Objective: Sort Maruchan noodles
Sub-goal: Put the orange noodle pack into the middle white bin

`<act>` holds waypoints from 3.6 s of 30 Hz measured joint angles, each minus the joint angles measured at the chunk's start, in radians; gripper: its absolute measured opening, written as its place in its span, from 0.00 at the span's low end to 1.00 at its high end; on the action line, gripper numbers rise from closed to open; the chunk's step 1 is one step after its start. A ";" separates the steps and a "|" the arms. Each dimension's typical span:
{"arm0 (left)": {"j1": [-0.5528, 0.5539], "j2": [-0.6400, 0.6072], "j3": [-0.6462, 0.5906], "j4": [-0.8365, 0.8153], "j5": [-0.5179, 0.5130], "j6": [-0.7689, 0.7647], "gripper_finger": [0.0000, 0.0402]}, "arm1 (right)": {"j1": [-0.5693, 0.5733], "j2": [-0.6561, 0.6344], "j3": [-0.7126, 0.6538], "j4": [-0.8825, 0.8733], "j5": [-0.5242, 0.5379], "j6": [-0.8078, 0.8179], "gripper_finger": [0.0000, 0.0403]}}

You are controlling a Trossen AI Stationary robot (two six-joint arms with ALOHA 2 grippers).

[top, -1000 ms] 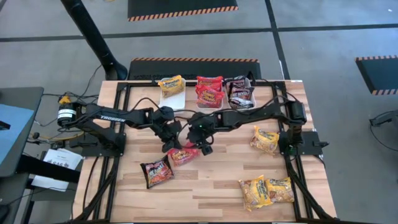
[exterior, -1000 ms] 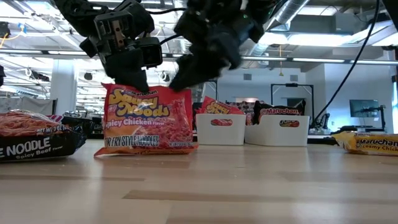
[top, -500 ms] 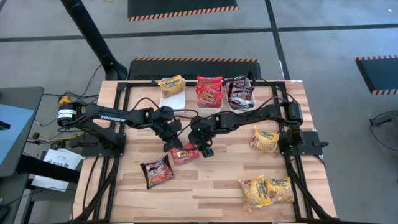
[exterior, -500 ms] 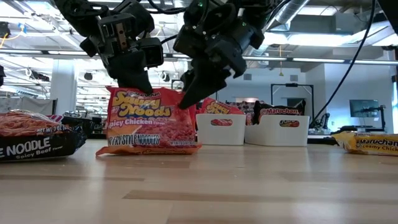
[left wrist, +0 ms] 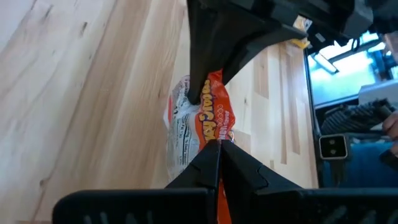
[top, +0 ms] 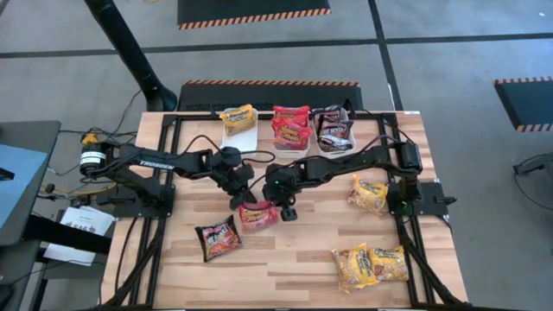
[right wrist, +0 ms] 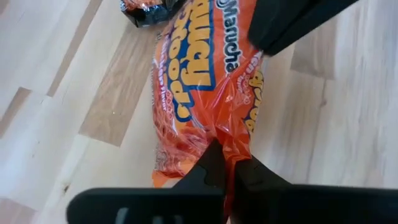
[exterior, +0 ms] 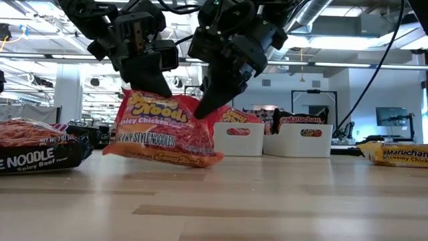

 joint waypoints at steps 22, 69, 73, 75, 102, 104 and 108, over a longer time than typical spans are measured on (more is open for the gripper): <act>0.003 -0.099 0.237 -0.013 -0.047 0.096 0.00 | -0.043 -0.235 0.000 -0.379 0.247 0.035 0.01; 0.050 -0.149 0.294 -0.095 -0.396 0.208 0.00 | -0.400 -0.242 0.000 -0.325 0.472 -0.093 0.01; 0.050 -0.149 0.294 -0.101 -0.396 0.211 0.00 | -0.400 -0.242 0.000 -0.340 0.469 -0.093 0.02; 0.050 -0.149 0.294 -0.108 -0.396 0.211 0.00 | -0.398 -0.242 0.000 -0.339 0.469 -0.093 0.03; 0.050 -0.149 0.294 -0.144 -0.396 0.211 0.00 | -0.397 -0.248 0.180 -0.558 0.310 0.173 0.42; 0.050 -0.149 0.294 -0.144 -0.396 0.211 0.00 | -0.396 -0.246 0.180 -0.558 0.220 0.176 0.41; 0.050 -0.149 0.294 -0.143 -0.396 0.211 0.00 | -0.397 -0.203 0.173 -0.522 0.148 0.135 0.39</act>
